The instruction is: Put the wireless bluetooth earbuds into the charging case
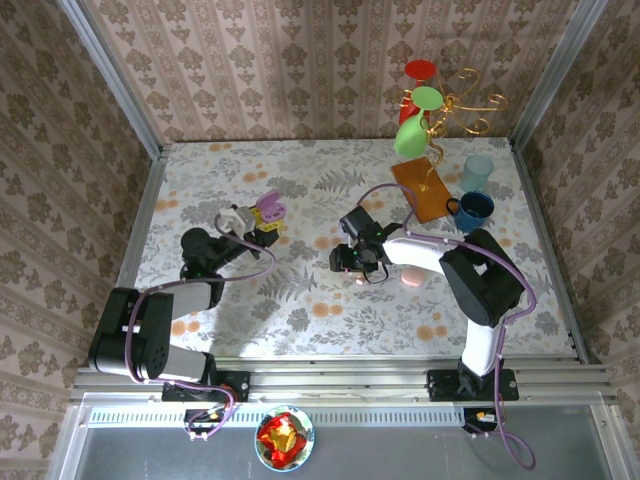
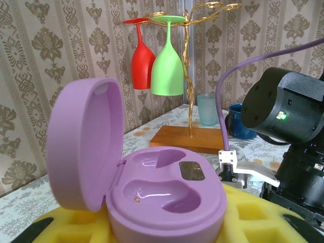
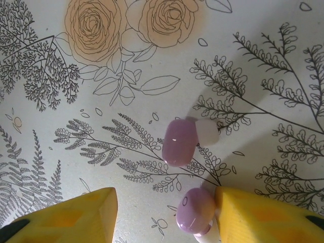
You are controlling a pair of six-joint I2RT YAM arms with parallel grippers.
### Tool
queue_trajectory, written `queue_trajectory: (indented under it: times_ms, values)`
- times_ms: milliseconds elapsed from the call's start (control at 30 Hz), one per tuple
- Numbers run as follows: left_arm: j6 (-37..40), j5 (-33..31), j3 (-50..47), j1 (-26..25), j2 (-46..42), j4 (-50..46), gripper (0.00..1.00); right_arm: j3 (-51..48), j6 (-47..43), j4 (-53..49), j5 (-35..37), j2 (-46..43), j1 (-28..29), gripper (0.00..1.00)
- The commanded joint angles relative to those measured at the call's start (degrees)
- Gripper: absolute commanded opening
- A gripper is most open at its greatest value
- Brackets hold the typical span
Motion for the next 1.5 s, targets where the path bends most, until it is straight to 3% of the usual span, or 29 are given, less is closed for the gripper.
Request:
queue_trajectory:
  times_ms: [0, 467, 600, 767, 867, 1000, 1100, 1467]
  values:
    - [0.15, 1.38, -0.57, 0.60, -0.87, 2.69, 0.26, 2.24, -2.01, -0.06, -1.67, 1.97, 0.48, 0.54]
    - [-0.91, 0.29, -0.47, 1.22, -0.72, 2.76, 0.25, 3.41, -5.19, -0.71, -2.23, 0.55, 0.99, 0.55]
    - [-1.16, -3.60, -0.96, 1.63, -1.19, 2.69, 0.25, 4.30, -7.21, -4.39, 6.14, -2.51, 3.16, 0.56]
    - [-2.08, -8.56, -0.77, 3.00, -0.42, 2.75, 0.25, 8.27, -8.96, -13.39, 26.42, -2.39, 8.53, 0.54]
    - [-3.22, -10.43, -0.36, 4.09, -0.58, 2.84, 0.25, 10.36, -10.38, -17.20, 34.61, -0.75, 12.12, 0.53]
    - [-3.58, -10.39, -0.41, 4.64, -0.99, 2.85, 0.25, 14.03, -12.26, -22.61, 40.08, 2.63, 15.18, 0.51]
    - [-3.29, -11.15, -1.18, 4.64, -1.20, 2.80, 0.26, 17.45, -14.30, -27.31, 42.72, 6.11, 16.54, 0.42]
    - [-3.08, -12.92, -2.00, 4.74, -1.63, 2.84, 0.25, 21.20, -17.55, -30.35, 46.27, 12.34, 17.80, 0.39]
